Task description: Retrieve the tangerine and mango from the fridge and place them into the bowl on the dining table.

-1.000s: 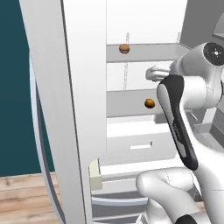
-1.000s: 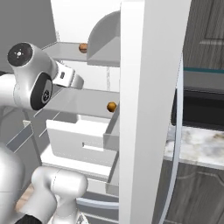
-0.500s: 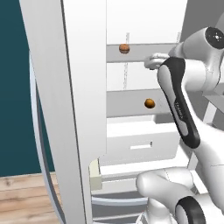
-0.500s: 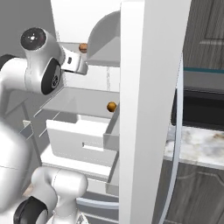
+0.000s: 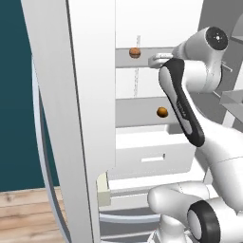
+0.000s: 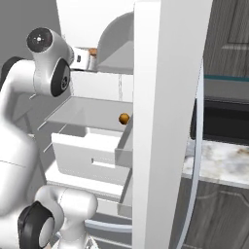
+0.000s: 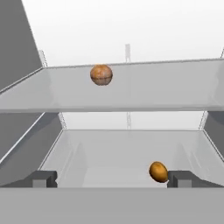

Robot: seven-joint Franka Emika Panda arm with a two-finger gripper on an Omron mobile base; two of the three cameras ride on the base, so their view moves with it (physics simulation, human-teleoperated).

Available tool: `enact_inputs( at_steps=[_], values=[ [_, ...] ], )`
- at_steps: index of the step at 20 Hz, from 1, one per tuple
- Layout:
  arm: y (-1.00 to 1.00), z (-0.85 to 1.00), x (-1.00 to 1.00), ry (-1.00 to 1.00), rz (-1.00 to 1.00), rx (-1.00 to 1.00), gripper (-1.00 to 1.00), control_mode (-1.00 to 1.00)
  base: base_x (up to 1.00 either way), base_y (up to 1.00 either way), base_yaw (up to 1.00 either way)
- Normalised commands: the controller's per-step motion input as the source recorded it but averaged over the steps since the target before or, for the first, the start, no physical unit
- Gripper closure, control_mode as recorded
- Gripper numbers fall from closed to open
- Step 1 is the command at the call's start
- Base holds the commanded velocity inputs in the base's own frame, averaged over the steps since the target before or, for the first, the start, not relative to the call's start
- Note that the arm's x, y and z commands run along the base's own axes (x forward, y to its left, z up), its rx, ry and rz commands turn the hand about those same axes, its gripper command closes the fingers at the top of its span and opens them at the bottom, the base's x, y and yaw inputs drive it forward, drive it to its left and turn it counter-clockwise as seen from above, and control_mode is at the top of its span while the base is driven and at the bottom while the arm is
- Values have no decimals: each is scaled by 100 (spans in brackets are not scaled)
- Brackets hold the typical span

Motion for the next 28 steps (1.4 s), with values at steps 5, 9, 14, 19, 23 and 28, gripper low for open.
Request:
enact_inputs(
  at_steps=[5, 9, 14, 19, 23, 28],
  values=[
    [0, 1, 47, 0, 0, -1, -100, -100, 0, 0, 0],
    [6, 9, 41, 0, 0, 0, -100, -100, 0, 0, 0],
    [18, 3, 44, 4, 0, 0, -100, -100, 0, 0, 0],
    [17, 0, 51, 6, 0, -1, -100, -100, 0, 0, 0],
    [1, 0, 54, 4, 0, 0, -100, -100, 0, 0, 0],
    [0, 0, 55, 1, 0, 0, -100, -100, 0, 0, 0]
  ],
)
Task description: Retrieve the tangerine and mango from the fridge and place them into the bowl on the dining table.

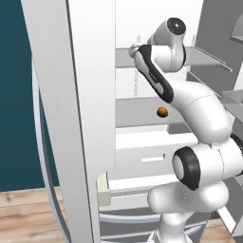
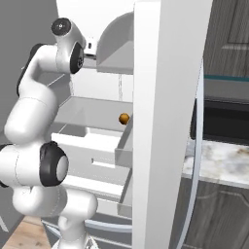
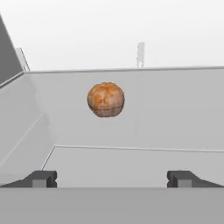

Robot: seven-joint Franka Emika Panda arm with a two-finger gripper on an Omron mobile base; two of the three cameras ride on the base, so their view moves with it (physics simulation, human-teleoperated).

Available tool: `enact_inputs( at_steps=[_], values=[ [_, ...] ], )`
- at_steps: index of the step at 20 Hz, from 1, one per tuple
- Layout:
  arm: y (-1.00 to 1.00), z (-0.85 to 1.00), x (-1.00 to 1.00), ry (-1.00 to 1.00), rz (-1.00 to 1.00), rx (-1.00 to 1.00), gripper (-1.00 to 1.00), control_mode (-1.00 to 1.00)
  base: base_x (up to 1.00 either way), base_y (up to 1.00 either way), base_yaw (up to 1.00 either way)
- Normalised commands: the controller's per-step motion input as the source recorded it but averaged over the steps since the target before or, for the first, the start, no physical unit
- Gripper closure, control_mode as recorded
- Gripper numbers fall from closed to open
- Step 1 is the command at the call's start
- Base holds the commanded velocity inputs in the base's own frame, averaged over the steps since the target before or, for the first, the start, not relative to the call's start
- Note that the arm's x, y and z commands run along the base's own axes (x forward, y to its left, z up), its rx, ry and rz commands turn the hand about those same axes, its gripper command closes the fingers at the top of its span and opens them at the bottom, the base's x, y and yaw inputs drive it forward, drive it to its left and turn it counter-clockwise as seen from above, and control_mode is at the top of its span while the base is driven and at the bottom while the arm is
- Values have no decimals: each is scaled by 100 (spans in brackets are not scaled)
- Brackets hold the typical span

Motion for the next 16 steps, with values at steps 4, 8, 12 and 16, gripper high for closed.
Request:
enact_inputs(
  at_steps=[4, 8, 12, 16],
  values=[
    [0, 0, 56, 0, 0, 0, -100, -100, 0, 0, 0],
    [0, 0, 55, 0, 0, 0, -100, -100, 0, 0, 0],
    [0, -1, 43, 0, 0, 0, -100, -100, 0, 0, 0],
    [0, -7, 28, 1, 0, 0, -100, -100, 0, 0, 0]
  ],
)
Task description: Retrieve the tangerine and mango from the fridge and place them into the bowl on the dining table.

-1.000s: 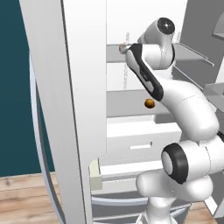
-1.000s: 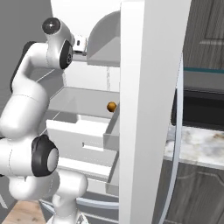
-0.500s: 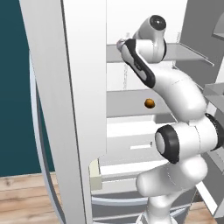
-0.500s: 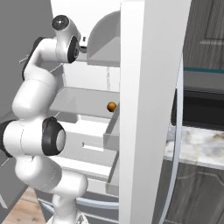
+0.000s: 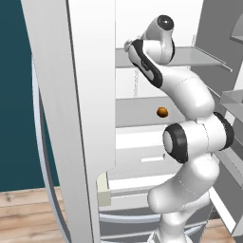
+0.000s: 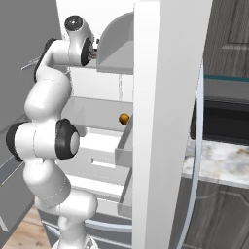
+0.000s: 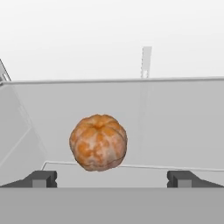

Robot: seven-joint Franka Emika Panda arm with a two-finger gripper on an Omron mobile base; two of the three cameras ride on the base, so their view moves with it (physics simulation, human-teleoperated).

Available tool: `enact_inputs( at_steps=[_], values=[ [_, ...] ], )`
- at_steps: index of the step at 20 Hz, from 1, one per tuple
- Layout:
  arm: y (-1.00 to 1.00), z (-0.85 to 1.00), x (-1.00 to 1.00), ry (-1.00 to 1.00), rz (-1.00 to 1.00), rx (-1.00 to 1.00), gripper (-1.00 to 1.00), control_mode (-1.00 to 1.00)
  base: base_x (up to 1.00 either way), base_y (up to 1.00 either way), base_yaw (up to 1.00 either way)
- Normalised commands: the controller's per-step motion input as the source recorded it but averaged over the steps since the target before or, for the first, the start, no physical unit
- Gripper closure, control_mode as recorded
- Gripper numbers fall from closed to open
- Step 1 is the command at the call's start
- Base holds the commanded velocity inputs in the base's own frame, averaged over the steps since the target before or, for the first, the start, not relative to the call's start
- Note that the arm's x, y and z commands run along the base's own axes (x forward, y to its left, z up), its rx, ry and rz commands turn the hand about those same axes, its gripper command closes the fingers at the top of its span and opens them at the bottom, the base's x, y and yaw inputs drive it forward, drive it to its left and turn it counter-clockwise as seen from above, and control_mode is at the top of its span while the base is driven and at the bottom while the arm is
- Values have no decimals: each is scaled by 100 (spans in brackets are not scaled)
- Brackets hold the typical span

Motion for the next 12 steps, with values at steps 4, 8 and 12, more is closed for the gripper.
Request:
enact_inputs(
  at_steps=[4, 8, 12],
  values=[
    [3, -9, 32, 0, 0, 0, -100, -100, 0, 0, 0],
    [6, -13, 36, 0, 0, 0, -100, -100, 0, 0, 0],
    [8, -12, 29, 0, 0, 0, -100, -100, 0, 0, 0]
  ],
)
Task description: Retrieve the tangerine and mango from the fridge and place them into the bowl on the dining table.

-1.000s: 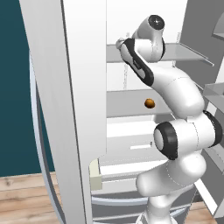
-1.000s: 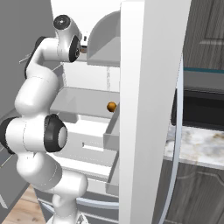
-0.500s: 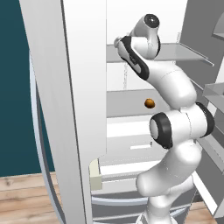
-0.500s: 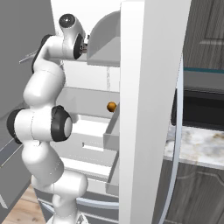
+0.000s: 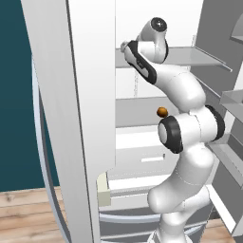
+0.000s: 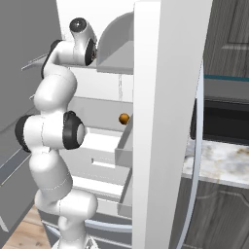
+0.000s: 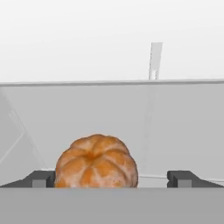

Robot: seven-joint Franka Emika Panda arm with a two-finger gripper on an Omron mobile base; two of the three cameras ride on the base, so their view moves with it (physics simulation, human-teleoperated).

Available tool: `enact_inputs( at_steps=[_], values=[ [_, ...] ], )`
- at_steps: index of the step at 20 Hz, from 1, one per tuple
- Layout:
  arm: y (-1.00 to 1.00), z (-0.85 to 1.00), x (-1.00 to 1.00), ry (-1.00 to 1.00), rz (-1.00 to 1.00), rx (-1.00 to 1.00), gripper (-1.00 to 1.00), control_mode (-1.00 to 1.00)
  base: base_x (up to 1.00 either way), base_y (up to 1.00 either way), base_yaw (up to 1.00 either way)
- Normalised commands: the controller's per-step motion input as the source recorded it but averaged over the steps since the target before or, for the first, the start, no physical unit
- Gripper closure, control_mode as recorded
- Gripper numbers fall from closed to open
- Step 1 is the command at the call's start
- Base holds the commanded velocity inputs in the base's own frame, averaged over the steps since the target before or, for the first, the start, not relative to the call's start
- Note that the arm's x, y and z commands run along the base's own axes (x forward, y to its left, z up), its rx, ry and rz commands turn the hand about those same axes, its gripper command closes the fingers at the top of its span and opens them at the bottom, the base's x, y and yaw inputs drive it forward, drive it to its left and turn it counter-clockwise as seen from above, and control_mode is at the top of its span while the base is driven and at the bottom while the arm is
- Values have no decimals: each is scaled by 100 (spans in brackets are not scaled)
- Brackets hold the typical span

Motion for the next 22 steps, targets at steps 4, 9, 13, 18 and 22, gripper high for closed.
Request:
enact_inputs(
  at_steps=[4, 9, 13, 18, 22],
  values=[
    [6, -9, 13, 1, 0, 0, -100, -100, 0, 0, 0],
    [5, -9, 2, 3, 0, 0, -100, -100, 0, 0, 0],
    [1, -13, 0, 3, 0, 0, -100, -100, 0, 0, 0],
    [0, -5, 5, 0, 0, 0, -100, -100, 0, 0, 0],
    [0, 0, 15, 0, 0, 0, -100, -100, 0, 0, 0]
  ],
)
